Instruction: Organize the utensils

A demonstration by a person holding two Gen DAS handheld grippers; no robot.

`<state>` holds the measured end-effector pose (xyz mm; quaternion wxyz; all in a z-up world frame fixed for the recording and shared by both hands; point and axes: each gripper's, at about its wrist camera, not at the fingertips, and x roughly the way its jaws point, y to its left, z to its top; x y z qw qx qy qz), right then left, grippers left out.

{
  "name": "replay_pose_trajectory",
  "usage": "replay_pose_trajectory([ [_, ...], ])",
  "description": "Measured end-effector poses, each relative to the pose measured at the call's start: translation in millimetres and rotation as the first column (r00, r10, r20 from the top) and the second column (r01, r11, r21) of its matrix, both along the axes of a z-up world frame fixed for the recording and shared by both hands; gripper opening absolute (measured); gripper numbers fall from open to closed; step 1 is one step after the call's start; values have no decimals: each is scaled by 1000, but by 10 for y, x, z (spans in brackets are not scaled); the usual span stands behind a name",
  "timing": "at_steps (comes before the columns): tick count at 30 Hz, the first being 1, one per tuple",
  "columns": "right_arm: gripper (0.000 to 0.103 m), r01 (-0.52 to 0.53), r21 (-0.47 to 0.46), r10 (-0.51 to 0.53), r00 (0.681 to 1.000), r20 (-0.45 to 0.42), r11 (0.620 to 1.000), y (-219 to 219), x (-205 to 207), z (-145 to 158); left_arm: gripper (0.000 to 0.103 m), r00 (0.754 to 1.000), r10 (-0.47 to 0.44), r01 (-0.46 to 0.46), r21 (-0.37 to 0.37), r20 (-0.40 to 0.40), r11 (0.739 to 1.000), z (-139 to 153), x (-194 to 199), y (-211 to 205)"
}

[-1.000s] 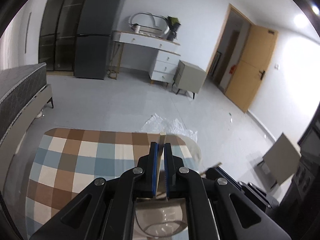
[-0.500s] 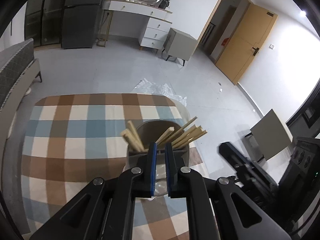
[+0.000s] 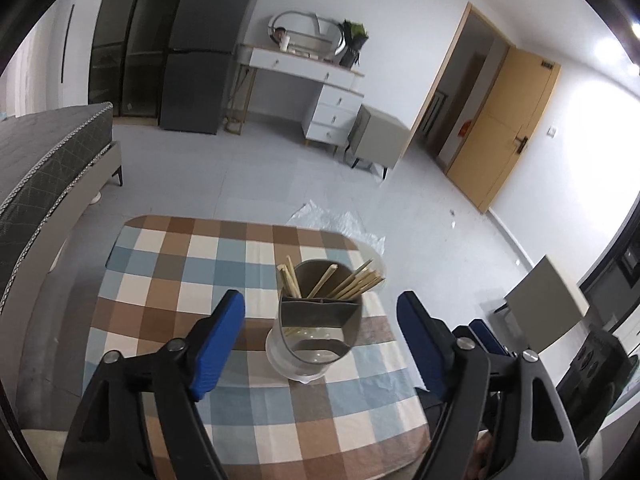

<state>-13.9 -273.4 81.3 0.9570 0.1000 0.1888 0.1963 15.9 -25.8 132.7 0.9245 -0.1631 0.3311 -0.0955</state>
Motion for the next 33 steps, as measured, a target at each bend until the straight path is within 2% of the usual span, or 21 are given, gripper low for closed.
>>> replay_pose_trajectory([
  [1, 63, 0, 1, 0, 1000, 19, 1000, 12, -62, 54, 79, 1000, 8, -8, 6, 17, 1000, 41, -61, 17],
  [6, 76, -8, -19, 10, 997, 81, 1000, 106, -305, 190, 89, 992, 71, -79, 68, 108, 995, 77, -313, 100],
  [13, 97, 19, -41, -12, 988, 152, 999, 220, -554, 128, 96, 967, 155, -190, 168, 201, 967, -162, -484, 195],
  [23, 103, 68, -52, -58, 982, 179, 996, 284, -748, -145, 100, 964, 154, -204, 239, 215, 949, -650, -445, 183],
  [29, 103, 82, -91, -70, 989, 132, 993, 285, -790, -317, 100, 962, 164, -219, 257, 217, 941, -929, -469, 173],
  [33, 103, 71, -119, -59, 993, 107, 990, 354, -751, -394, 100, 964, 160, -214, 264, 211, 940, -939, -470, 170],
])
